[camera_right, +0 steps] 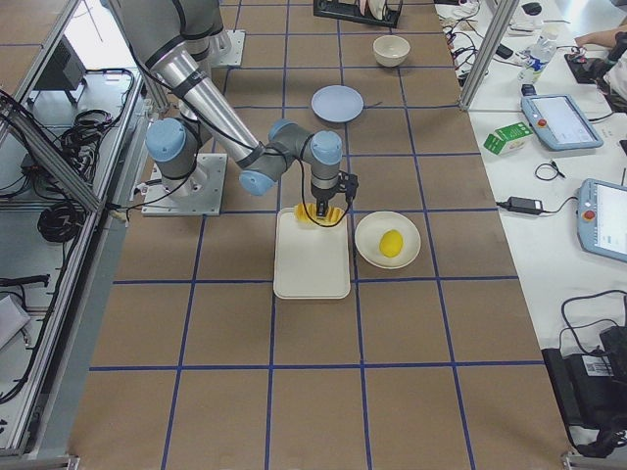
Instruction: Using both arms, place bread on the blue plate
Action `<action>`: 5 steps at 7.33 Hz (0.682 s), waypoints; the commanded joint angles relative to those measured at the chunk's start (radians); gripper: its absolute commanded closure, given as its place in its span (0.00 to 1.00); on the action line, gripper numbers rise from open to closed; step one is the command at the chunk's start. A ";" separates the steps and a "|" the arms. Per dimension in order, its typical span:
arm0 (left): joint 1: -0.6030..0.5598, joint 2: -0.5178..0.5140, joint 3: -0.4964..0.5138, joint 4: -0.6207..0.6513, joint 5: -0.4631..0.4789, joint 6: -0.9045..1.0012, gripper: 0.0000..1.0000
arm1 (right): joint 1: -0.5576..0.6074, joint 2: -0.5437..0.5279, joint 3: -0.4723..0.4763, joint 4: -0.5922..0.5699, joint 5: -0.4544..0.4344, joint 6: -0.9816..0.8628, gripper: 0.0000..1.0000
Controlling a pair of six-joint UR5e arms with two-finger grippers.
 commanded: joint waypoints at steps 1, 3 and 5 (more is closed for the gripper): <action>0.007 0.039 -0.007 -0.009 0.044 -0.007 0.00 | 0.001 -0.053 -0.005 0.010 0.008 -0.003 1.00; 0.010 0.044 -0.008 0.003 0.076 0.004 0.00 | 0.013 -0.113 -0.033 0.060 0.010 -0.003 1.00; 0.010 0.042 -0.019 -0.008 0.110 0.009 0.00 | 0.126 -0.191 -0.125 0.283 0.049 0.052 1.00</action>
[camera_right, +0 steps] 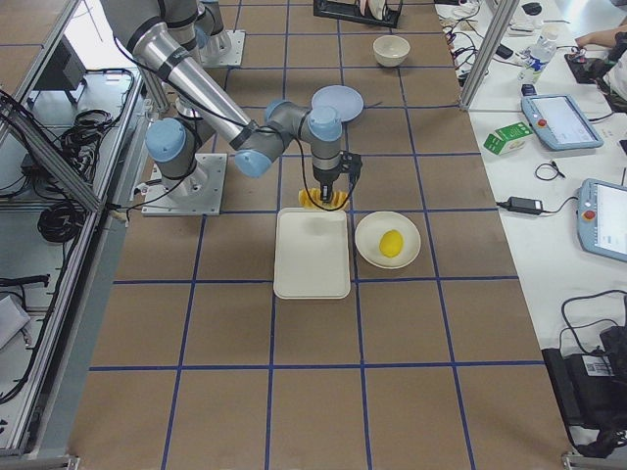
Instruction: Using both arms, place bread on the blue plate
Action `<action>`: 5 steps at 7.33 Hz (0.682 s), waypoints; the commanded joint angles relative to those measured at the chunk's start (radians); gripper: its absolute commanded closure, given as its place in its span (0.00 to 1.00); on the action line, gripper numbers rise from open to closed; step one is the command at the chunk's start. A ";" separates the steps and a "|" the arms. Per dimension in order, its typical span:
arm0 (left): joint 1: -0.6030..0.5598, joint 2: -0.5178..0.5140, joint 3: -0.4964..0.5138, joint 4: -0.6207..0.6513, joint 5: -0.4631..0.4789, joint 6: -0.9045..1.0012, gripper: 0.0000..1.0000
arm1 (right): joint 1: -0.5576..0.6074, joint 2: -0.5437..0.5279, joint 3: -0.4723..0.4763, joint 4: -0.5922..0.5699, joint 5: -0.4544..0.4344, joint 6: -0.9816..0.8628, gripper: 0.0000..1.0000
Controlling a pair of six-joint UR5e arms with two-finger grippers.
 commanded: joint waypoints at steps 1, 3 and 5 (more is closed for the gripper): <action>0.000 -0.006 -0.012 0.010 0.011 0.003 0.00 | 0.176 -0.046 -0.094 0.165 0.035 0.075 1.00; 0.002 -0.006 -0.028 0.021 0.012 0.001 0.00 | 0.410 -0.003 -0.213 0.189 0.082 0.300 1.00; 0.045 -0.012 -0.038 0.035 -0.039 0.015 0.00 | 0.605 0.119 -0.286 0.178 0.078 0.571 1.00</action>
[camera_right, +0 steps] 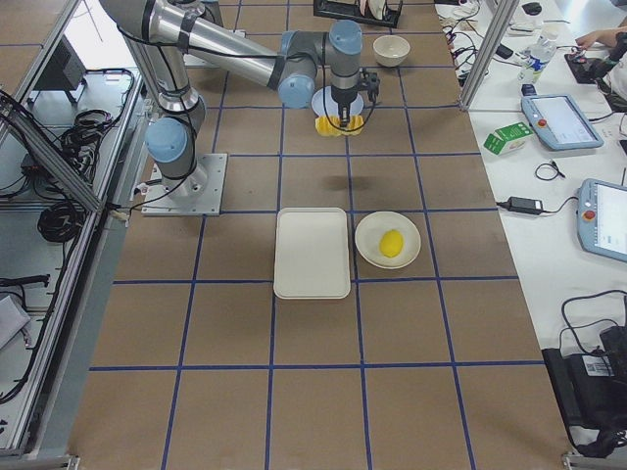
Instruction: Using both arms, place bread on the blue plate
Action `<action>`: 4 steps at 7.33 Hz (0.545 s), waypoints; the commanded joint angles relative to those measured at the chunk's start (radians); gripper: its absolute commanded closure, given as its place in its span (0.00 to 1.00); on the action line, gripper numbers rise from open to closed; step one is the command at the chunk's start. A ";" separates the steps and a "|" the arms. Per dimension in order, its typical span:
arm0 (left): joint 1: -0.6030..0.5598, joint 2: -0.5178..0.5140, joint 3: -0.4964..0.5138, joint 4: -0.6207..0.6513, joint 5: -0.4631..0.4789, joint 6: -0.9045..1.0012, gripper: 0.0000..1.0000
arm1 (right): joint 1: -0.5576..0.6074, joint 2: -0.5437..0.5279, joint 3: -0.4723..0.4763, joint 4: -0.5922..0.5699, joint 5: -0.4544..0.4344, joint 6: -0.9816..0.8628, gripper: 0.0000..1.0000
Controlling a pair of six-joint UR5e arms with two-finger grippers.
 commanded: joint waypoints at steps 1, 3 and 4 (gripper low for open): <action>0.057 -0.007 0.003 0.025 -0.082 0.073 0.00 | 0.215 0.158 -0.062 -0.101 -0.005 0.263 1.00; 0.088 0.001 -0.006 0.031 -0.099 0.109 0.00 | 0.328 0.299 -0.186 -0.157 -0.005 0.459 1.00; 0.091 -0.001 0.000 0.040 -0.113 0.114 0.00 | 0.380 0.362 -0.235 -0.161 -0.006 0.496 1.00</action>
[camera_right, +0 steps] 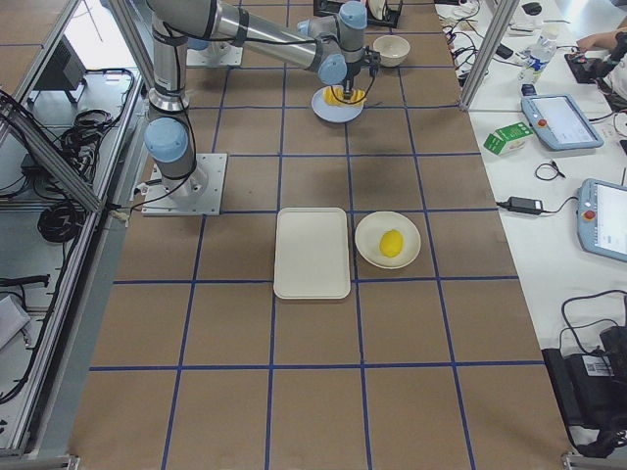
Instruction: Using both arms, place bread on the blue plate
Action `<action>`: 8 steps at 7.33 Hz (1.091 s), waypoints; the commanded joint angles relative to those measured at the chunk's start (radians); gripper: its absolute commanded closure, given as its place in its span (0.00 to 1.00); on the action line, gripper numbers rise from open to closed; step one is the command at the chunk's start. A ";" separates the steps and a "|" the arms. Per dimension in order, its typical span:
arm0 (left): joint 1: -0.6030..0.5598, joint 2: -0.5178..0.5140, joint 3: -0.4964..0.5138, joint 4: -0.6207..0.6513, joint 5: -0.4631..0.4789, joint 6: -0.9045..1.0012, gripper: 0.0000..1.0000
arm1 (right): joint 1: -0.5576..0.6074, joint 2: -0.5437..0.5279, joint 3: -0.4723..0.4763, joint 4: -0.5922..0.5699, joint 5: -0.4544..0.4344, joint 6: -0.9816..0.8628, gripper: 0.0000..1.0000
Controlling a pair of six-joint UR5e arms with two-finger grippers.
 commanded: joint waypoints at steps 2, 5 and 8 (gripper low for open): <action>0.010 0.001 -0.004 0.028 -0.020 0.010 0.00 | 0.078 0.130 -0.066 0.007 -0.018 0.070 1.00; 0.013 0.002 -0.004 0.029 -0.015 0.010 0.00 | 0.068 0.132 -0.033 0.007 -0.136 0.049 0.00; 0.010 0.006 -0.002 0.029 -0.016 0.010 0.00 | 0.053 0.101 -0.078 0.042 -0.129 0.048 0.00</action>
